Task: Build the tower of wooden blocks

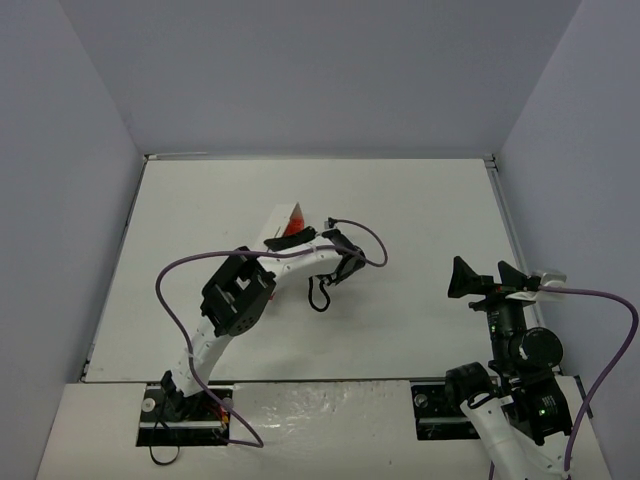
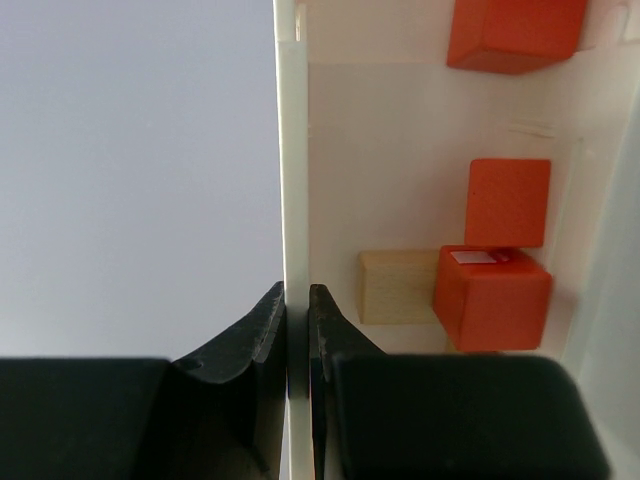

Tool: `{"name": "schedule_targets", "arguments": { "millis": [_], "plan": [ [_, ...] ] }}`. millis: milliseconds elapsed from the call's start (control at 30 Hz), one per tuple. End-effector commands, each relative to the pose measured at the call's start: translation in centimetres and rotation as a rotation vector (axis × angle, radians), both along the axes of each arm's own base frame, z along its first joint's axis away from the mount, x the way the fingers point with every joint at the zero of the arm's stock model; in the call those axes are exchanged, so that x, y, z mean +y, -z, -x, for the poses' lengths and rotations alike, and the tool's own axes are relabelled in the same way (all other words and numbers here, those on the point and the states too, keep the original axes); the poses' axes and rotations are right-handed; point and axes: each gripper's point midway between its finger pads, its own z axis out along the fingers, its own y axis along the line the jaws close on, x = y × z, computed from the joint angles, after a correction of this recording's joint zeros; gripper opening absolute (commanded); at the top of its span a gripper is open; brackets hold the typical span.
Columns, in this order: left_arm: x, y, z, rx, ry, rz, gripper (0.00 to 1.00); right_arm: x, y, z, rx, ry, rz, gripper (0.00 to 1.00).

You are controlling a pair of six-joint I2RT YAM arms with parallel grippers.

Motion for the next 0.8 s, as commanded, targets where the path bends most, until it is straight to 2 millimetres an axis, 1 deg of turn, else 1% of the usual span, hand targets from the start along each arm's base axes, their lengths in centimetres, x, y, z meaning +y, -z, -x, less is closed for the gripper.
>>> {"name": "schedule_targets", "arguments": {
  "millis": [0,67,167,367,467,533,567,600,633,667,700,733,767],
  "plan": [
    [4.1,-3.9,1.4,0.215,-0.002,-0.361,0.00,0.1,-2.4,0.0,-0.082,-0.003,-0.024,0.96],
    [4.0,-4.2,1.2,0.202,-0.007,-0.341,0.00,0.0,-2.3,0.0,-0.080,-0.001,-0.023,0.96],
    [4.2,-4.5,0.9,0.212,-0.008,-0.355,0.00,0.0,-2.4,0.0,-0.080,0.001,-0.026,0.96],
    [5.0,-4.4,0.5,0.247,-0.030,-0.370,0.00,0.0,-2.4,0.1,-0.083,0.001,-0.024,0.96],
    [4.3,-5.1,0.5,0.250,-0.013,-0.359,0.00,0.0,-2.4,0.1,-0.085,-0.001,-0.026,0.96],
    [1.7,-7.3,1.2,0.194,0.059,-0.306,0.00,0.1,-2.5,0.2,-0.088,-0.006,-0.026,0.96],
    [0.4,-8.2,2.0,0.161,0.102,-0.291,0.00,0.1,-2.5,0.2,-0.088,-0.006,-0.026,0.96],
    [0.1,-8.1,2.3,0.154,0.114,-0.289,0.00,0.0,-2.5,0.2,-0.090,-0.004,-0.026,0.96],
    [0.5,-7.5,2.4,0.166,0.102,-0.294,0.00,0.0,-2.5,0.2,-0.089,-0.002,-0.025,0.96],
    [2.0,-6.2,2.1,0.205,0.065,-0.330,0.00,-0.1,-2.5,0.2,-0.089,0.000,-0.026,0.96],
    [3.9,-4.8,1.8,0.255,0.020,-0.380,0.00,-0.1,-2.6,0.3,-0.091,0.003,-0.028,0.96],
    [4.8,-4.2,1.7,0.271,0.003,-0.404,0.00,-0.1,-2.6,0.3,-0.091,0.004,-0.029,0.96],
    [5.0,-4.2,1.6,0.265,-0.004,-0.402,0.00,-0.1,-2.6,0.3,-0.091,0.001,-0.030,0.96]
  ]
}}
